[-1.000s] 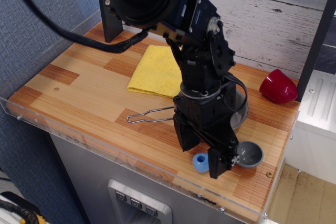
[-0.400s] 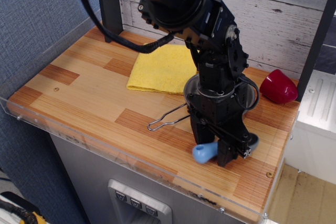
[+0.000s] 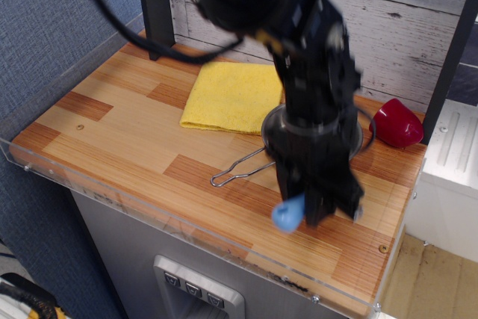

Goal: Put the spoon on the left side of the towel

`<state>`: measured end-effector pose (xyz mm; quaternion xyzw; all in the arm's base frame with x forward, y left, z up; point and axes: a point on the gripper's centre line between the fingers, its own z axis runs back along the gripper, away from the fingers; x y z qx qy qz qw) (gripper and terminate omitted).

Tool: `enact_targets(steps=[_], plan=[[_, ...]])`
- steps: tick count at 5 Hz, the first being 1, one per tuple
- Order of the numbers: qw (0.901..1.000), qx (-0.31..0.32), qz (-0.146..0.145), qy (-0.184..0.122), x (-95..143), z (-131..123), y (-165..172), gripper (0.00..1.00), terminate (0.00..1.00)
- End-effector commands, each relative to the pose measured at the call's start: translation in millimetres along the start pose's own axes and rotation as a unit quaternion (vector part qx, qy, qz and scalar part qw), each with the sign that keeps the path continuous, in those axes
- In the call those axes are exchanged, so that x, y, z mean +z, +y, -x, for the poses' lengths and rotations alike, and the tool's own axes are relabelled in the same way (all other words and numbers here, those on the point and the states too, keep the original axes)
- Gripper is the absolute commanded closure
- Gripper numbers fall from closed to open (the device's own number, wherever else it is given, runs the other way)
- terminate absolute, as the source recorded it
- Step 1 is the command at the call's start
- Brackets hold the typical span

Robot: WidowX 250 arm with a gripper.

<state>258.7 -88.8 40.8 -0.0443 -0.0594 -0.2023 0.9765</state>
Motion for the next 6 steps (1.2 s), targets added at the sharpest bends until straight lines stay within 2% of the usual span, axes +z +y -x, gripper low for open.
enact_targets(steps=[1,2,3,4,5,6], plan=[[0.9843,0.175,-0.012,-0.017,80,5,58,1.0,0.0],[0.9614,0.264,-0.059,-0.049,84,15,107,1.0,0.0],[0.9465,0.301,-0.087,-0.077,72,14,146,1.0,0.0],[0.9482,0.287,-0.107,-0.085,58,12,180,1.0,0.0],[0.9595,0.261,-0.074,-0.075,47,22,210,1.0,0.0],[0.9642,0.248,-0.067,-0.065,42,34,225,1.0,0.0]])
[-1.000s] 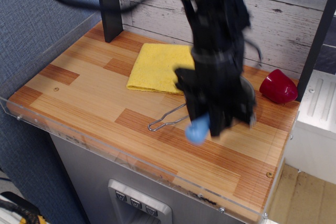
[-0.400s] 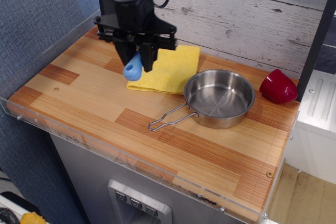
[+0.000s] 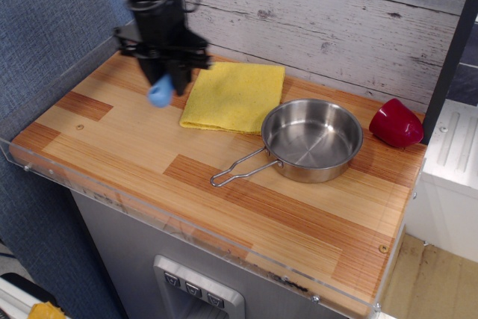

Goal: Put the spoon on the left side of the towel

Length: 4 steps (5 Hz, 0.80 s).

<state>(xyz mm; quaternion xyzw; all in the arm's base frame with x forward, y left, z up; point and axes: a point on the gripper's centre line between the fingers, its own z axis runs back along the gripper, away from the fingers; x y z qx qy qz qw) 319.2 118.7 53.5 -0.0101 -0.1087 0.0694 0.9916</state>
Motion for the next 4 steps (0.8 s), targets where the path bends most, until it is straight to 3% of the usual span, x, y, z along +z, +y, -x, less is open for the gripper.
enact_targets(steps=[1,4], plan=[[0.9995,-0.026,-0.011,-0.015,10,4,30,1.0,0.0],[0.9975,-0.066,-0.017,0.015,-6,18,55,1.0,0.0]])
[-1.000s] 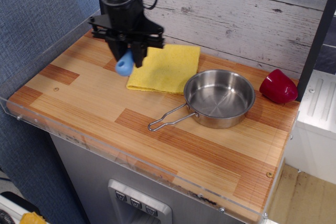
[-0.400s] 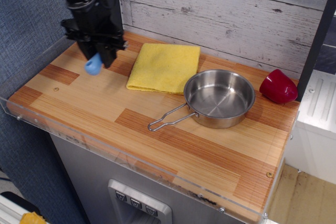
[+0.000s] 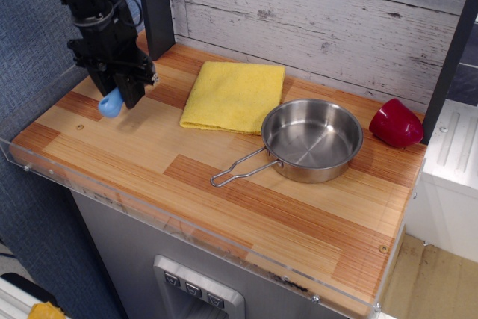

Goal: Put the spoon on the left side of the towel

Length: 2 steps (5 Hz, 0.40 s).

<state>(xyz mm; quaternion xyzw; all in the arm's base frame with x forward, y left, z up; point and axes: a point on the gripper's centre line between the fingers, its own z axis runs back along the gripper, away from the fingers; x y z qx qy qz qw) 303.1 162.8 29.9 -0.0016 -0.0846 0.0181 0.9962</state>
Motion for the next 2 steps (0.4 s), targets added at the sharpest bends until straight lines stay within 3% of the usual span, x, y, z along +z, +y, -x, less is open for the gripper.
enact_targets(steps=[1,2], plan=[[0.9994,-0.031,-0.012,0.001,7,11,6,1.0,0.0],[0.9987,-0.048,-0.001,0.019,-5,17,5,1.0,0.0]])
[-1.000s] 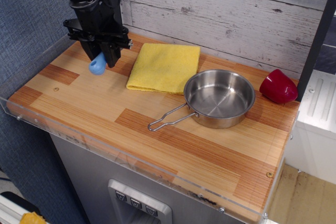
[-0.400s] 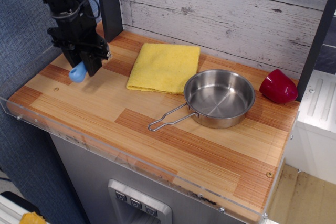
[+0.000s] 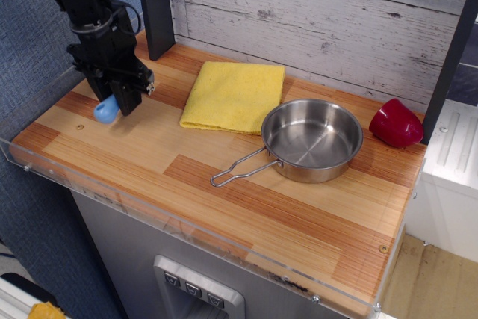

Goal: Put the spoon on the left side of the towel

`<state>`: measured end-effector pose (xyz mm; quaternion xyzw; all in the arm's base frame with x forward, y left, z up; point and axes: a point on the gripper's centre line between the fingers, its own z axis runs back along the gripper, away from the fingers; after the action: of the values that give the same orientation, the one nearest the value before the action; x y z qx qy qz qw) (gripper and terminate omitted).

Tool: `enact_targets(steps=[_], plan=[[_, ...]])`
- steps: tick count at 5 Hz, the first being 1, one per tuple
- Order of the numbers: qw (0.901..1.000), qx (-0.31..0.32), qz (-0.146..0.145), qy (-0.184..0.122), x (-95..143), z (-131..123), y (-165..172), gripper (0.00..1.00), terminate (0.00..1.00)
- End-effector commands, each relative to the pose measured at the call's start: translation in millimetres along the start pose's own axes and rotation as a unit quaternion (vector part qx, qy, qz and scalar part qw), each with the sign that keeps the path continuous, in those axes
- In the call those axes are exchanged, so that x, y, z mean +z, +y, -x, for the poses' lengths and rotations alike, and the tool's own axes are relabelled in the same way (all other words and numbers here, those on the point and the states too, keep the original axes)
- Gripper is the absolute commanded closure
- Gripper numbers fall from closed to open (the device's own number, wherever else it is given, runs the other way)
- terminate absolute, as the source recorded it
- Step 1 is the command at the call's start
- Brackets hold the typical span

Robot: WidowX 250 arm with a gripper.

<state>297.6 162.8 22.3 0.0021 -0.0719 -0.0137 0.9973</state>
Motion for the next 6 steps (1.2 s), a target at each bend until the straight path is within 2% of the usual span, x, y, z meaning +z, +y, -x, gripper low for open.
enact_targets(steps=[1,2,3,4,5,6], plan=[[0.9999,-0.005,0.005,0.014,-10,15,10,1.0,0.0],[0.9998,0.007,0.002,0.02,-14,17,12,1.0,0.0],[0.9994,0.008,0.006,0.035,-14,17,12,0.0,0.0],[0.9989,0.021,0.0,0.042,-5,18,11,0.0,0.0],[0.9976,0.057,-0.023,0.031,36,17,5,0.0,0.0],[0.9951,0.092,-0.029,0.019,85,12,-6,0.0,0.0]])
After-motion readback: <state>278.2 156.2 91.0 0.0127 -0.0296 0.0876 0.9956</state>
